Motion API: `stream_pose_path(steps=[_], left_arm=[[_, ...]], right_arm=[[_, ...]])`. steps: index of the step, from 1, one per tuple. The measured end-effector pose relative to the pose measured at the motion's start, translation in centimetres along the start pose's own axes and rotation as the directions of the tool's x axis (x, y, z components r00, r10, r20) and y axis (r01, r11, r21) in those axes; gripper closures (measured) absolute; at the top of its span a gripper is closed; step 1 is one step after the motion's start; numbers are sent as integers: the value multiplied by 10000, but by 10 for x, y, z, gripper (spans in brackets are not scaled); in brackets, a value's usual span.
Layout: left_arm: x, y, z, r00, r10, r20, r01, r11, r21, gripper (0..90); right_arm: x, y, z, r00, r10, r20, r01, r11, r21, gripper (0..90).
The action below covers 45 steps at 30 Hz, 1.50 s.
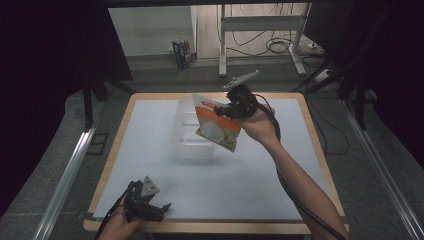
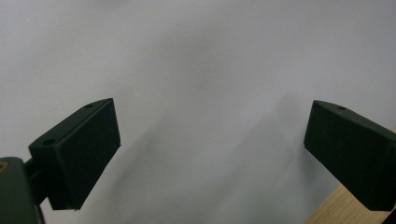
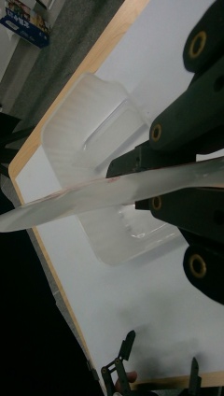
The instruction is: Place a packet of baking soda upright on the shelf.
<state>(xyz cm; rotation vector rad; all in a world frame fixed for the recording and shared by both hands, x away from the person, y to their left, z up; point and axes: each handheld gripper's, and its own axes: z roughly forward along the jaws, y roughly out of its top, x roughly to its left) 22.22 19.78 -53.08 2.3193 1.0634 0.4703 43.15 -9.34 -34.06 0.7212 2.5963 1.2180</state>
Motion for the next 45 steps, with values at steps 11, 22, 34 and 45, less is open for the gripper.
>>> stream_pose_path(steps=[11,22,34,45], left_arm=[[0,0,0,10000,-28,21,28,10000,-23,37],[1,-1,-1,10000,-46,49,46,10000,-51,37],[1,-1,-1,10000,-67,72,68,10000,-57,36],[0,-1,-1,10000,-67,67,68,10000,-27,36]], right_arm=[[8,22,32,9996,-192,-222,194,9998,89,885],[19,36,59,9989,-237,-395,242,9996,131,885],[19,22,89,9989,-194,-426,219,9980,593,884],[15,5,105,9981,-262,-565,305,9966,759,881]])
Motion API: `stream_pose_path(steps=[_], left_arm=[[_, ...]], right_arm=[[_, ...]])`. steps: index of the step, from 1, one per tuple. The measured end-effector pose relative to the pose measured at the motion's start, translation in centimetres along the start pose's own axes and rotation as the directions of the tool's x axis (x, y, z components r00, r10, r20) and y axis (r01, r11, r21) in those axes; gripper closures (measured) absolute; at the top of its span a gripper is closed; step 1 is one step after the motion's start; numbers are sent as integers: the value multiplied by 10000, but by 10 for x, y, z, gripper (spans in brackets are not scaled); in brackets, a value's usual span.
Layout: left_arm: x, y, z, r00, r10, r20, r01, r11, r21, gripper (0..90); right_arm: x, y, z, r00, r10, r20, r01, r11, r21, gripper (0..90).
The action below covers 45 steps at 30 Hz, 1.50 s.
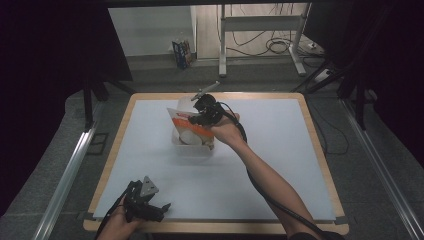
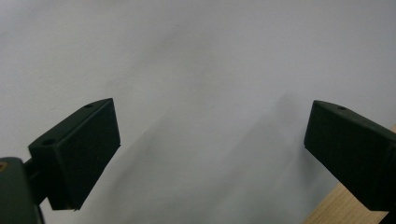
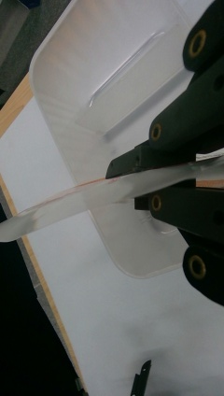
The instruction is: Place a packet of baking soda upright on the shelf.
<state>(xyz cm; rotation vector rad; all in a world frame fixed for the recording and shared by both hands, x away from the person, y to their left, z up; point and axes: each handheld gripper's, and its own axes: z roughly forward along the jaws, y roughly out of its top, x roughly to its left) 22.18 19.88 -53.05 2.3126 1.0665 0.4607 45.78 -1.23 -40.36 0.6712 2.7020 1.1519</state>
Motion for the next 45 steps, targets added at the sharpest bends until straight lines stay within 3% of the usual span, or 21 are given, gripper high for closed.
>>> stream_pose_path(steps=[4,13,20,30,35,41,45], left_arm=[[0,0,0,10000,3,-4,-3,10000,22,36],[0,0,1,10000,12,9,-12,10000,61,36],[0,0,1,10000,-29,12,29,10000,36,36],[0,0,1,10000,-9,-3,9,10000,45,36],[0,0,1,10000,26,-3,-26,10000,79,36],[0,1,1,10000,29,-5,-29,10000,90,36],[0,0,1,10000,25,-2,-25,10000,87,36]], right_arm=[[-4,-5,-1,9997,-196,122,193,9996,183,880],[-18,-22,5,9991,303,292,-314,9989,358,876],[-14,-17,2,9997,103,244,-114,9988,479,841],[-14,-15,3,9997,85,229,-93,9994,334,423],[-13,-16,2,9994,-297,201,295,9995,113,177],[-13,-18,2,9981,-491,379,499,9986,-189,27],[-13,-19,1,9979,-504,399,508,9987,-94,0]])
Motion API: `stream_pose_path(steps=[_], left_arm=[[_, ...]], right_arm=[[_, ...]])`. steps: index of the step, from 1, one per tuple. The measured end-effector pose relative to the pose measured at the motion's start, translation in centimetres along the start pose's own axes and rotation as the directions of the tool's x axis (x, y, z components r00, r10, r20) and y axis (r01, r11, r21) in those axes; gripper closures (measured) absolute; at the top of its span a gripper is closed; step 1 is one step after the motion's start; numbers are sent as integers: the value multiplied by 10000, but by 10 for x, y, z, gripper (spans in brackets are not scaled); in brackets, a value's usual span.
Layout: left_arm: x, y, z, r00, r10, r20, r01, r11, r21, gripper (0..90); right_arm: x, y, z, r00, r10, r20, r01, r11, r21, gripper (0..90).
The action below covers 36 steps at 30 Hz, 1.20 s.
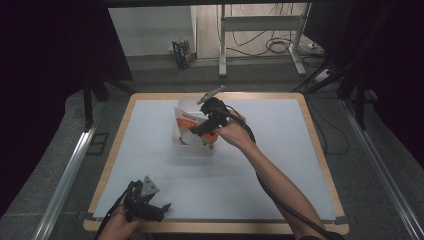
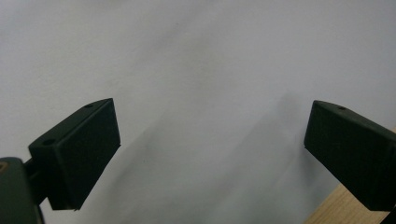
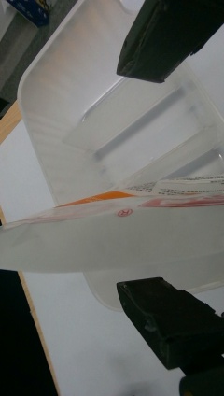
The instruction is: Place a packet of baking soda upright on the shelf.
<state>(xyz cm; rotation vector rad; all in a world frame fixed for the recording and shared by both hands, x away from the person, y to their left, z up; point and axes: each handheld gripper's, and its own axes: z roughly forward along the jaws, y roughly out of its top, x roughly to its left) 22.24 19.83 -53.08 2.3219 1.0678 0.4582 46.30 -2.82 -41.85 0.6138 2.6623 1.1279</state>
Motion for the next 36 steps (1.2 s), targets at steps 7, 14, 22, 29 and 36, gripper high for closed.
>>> stream_pose_path(steps=[7,14,22,29,36], left_arm=[[0,0,0,10000,8,-5,-8,10000,-4,36],[0,0,0,10000,3,0,-3,10000,1,36],[0,0,0,10000,6,-8,-6,10000,-4,36],[0,0,0,10000,23,-28,-23,10000,11,36],[0,0,0,10000,-46,4,46,10000,-15,36]], right_arm=[[1,0,-2,9998,-144,129,143,9998,123,0],[1,-3,-8,9996,-214,170,212,9997,120,0],[2,-6,-20,9994,-314,167,314,9995,45,0],[2,-10,-33,9994,-260,229,261,9996,-49,0],[0,-18,-45,9993,-177,314,183,9997,-190,0]])
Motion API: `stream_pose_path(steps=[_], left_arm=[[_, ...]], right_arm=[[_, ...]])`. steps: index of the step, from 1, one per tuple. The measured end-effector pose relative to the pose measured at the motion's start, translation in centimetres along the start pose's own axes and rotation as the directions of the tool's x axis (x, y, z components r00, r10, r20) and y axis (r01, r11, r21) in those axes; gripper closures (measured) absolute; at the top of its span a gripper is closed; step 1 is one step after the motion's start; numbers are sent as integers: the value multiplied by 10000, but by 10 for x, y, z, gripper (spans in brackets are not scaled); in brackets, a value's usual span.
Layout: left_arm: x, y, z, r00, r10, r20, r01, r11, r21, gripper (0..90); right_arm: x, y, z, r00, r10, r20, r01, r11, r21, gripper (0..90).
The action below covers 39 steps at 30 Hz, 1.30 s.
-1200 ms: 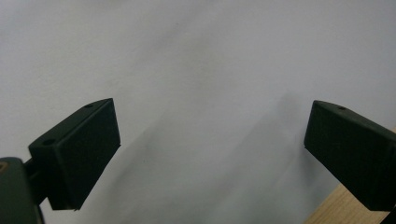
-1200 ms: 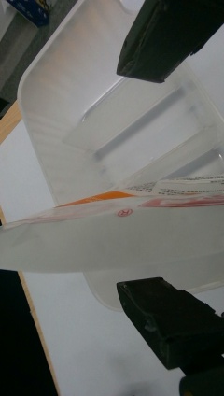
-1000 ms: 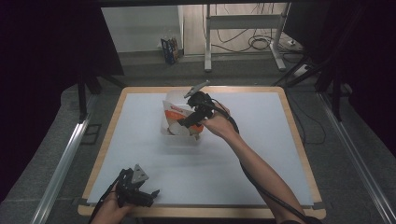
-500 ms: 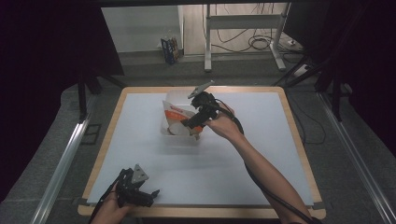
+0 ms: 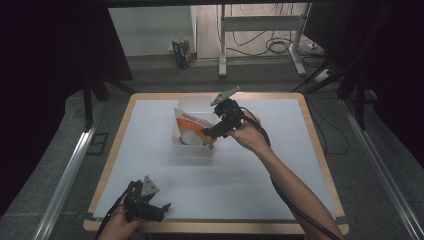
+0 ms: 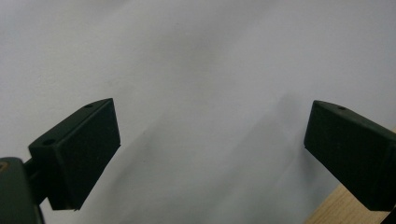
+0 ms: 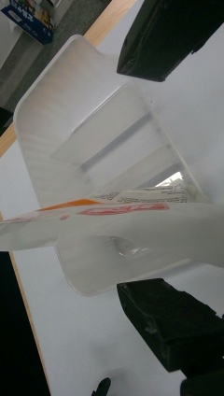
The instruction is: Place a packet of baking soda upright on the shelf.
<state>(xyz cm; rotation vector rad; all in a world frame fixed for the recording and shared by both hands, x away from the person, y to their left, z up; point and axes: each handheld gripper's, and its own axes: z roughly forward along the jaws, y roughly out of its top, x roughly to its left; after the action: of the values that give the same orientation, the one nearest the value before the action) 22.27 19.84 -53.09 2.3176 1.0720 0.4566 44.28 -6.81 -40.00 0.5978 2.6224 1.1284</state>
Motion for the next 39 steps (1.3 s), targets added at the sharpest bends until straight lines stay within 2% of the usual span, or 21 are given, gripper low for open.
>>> stream_pose_path(steps=[13,22,39], left_arm=[[2,-1,-1,9998,-165,131,167,9998,-146,37],[2,-1,-1,9999,-119,126,120,9998,-148,39],[0,-1,-1,9999,-42,105,44,9998,-182,41]], right_arm=[[1,-14,-14,10000,38,89,-38,10000,-86,0],[4,-25,-21,9999,-3,170,3,10000,-22,0],[9,-54,-31,9995,275,154,-275,9996,24,0]])
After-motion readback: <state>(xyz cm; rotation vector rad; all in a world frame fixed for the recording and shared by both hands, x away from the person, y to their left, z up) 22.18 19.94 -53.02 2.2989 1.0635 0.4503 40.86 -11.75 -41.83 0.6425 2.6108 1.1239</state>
